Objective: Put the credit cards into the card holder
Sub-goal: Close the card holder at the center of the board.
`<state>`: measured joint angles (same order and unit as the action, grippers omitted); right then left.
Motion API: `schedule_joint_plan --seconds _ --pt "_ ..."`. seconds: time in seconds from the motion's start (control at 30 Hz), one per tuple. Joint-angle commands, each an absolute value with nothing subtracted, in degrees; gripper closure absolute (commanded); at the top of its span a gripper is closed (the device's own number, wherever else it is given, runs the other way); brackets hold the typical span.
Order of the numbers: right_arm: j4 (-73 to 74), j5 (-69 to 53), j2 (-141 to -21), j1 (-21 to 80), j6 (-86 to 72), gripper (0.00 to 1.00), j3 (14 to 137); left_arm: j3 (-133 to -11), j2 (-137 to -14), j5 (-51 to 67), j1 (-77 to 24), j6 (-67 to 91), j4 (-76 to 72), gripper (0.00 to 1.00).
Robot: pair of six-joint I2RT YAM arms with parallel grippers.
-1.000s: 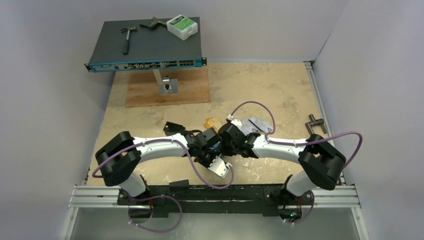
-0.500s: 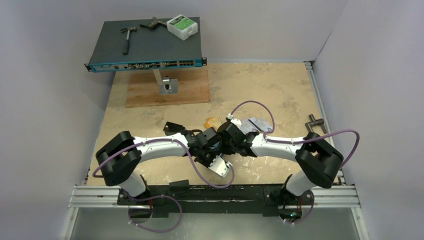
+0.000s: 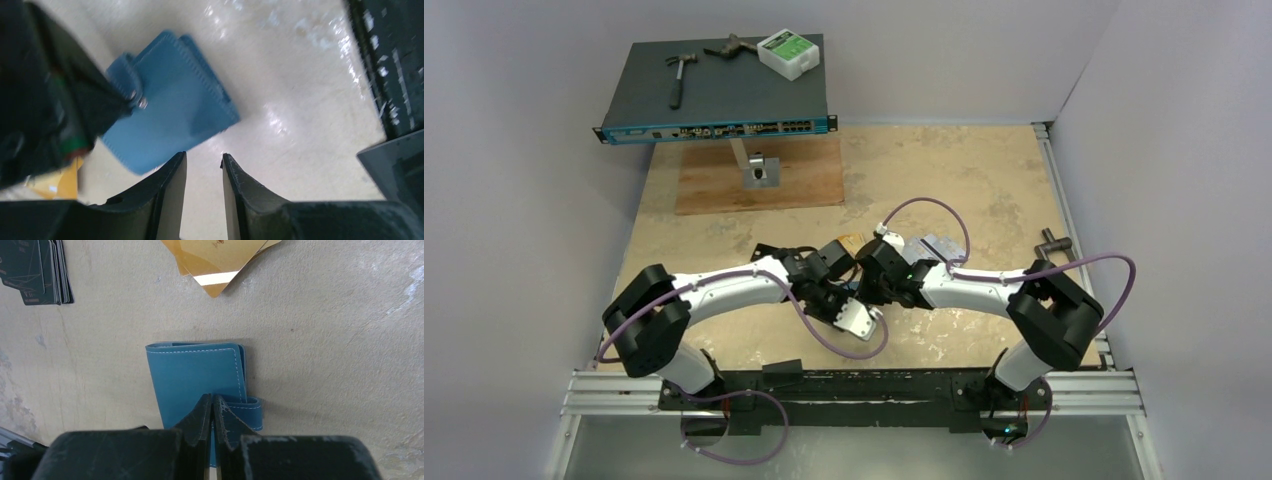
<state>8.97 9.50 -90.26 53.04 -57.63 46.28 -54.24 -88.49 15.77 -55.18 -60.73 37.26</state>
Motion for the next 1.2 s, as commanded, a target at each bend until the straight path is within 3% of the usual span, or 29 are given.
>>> schedule_joint_plan --seconds 0.0,0.83,1.17 --pt "11.5 11.6 -90.6 54.2 -56.2 1.0 46.8 -56.8 -85.6 16.3 -50.4 -66.5 37.5 0.67" --pt "11.3 11.5 -87.9 53.4 -56.4 1.0 44.6 -46.1 -91.0 17.1 -53.2 -83.9 23.7 0.67" --pt "11.9 11.1 -84.9 52.5 -56.3 1.0 42.8 -50.3 -92.7 19.0 -56.5 -79.3 26.5 0.76"
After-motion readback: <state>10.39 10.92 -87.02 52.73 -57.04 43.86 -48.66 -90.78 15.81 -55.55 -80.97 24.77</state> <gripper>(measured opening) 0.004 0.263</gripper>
